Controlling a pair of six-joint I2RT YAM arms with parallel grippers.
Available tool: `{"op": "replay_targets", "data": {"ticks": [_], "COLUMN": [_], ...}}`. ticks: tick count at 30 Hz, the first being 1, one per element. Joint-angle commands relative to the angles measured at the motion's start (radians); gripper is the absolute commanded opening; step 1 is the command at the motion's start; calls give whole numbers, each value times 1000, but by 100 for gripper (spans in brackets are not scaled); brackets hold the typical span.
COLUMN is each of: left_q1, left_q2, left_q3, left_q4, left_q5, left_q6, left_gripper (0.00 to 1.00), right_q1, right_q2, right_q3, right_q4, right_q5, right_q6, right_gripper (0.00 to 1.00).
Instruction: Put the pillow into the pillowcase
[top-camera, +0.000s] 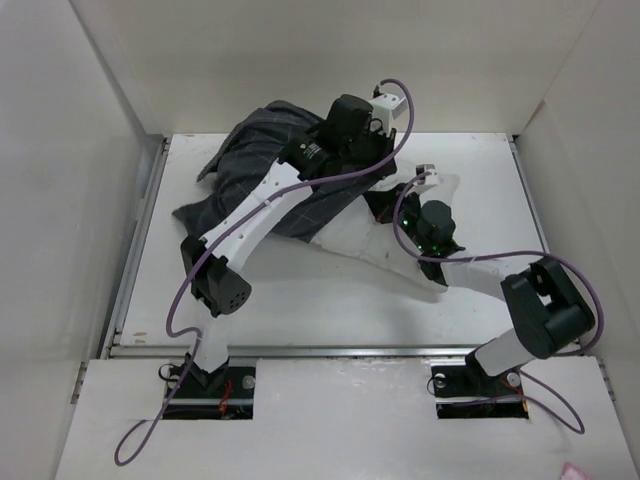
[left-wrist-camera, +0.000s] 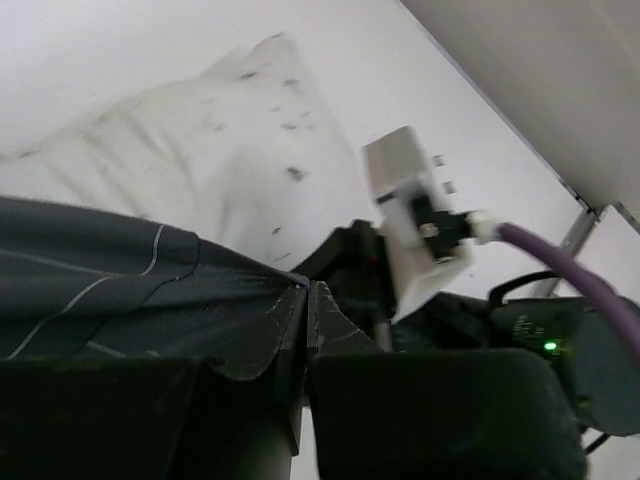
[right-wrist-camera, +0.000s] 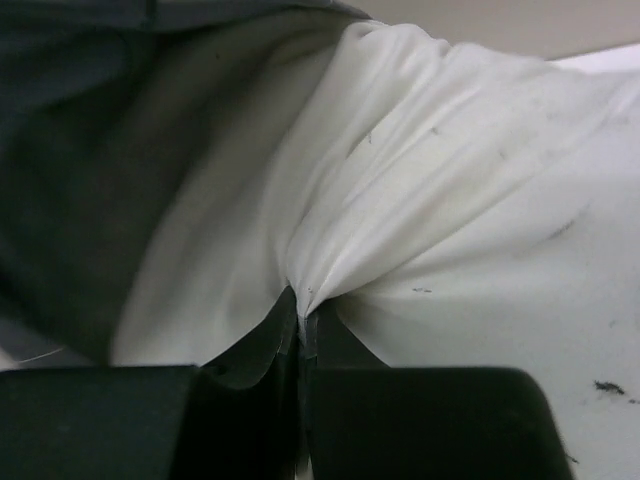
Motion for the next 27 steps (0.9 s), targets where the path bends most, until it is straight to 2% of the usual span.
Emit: {"op": "replay_targets", "data": {"ticks": [1,4,8,9,11,13,15,16,17,18,19,21,22,23,24,25,26,27], "left_q1": [-71,-71,-24,-13,19,52,61,72,72,72,72,72,72,72,72,72,72,61], "left_q2": [15,75,58,31,5,-6,12,36,46,46,46,14,-9,-67,-98,-132,-203,-244], "left_q3": [43,43,-59,-137,-217,-302,-313,-295,-282,-270,-270,-282,-299,-335,-353,-369,-409,-432], "left_q4": [136,93,82,96,137,194,203,182,168,154,154,154,166,179,189,202,214,214], "left_q5": [230,216,120,91,23,23,23,34,34,34,34,23,8,-11,-43,-60,-99,-130], "left_q6": [-27,-36,-67,-67,-106,-133,-154,-165,-165,-165,-165,-156,-156,-156,-156,-156,-156,-145], "left_gripper": [0,0,0,0,0,0,0,2,2,10,37,68,85,100,100,100,100,100], "right_q1": [62,73,64,64,64,64,64,64,64,64,64,64,64,64,64,64,64,64], "right_q2": [45,57,8,-20,-53,-71,-71,-71,-71,-71,-71,-71,-85,-103,-119,-134,-169,-189], "right_q3": [21,0,-10,-10,-10,-10,-10,-10,-10,6,15,38,67,84,101,128,138,147], "right_q4": [349,420,255,218,124,97,69,35,17,-3,-31,-123,-161,-198,-279,-320,-389,-422], "right_q5": [-117,-92,-43,-31,-11,-11,-20,-20,-20,-8,7,17,27,27,40,84,137,138], "right_q6": [113,124,106,106,94,103,103,115,115,115,115,77,60,11,-14,-27,-64,-81], "right_gripper": [0,0,0,0,5,7,11,16,16,21,32,43,60,63,67,83,85,94]}}
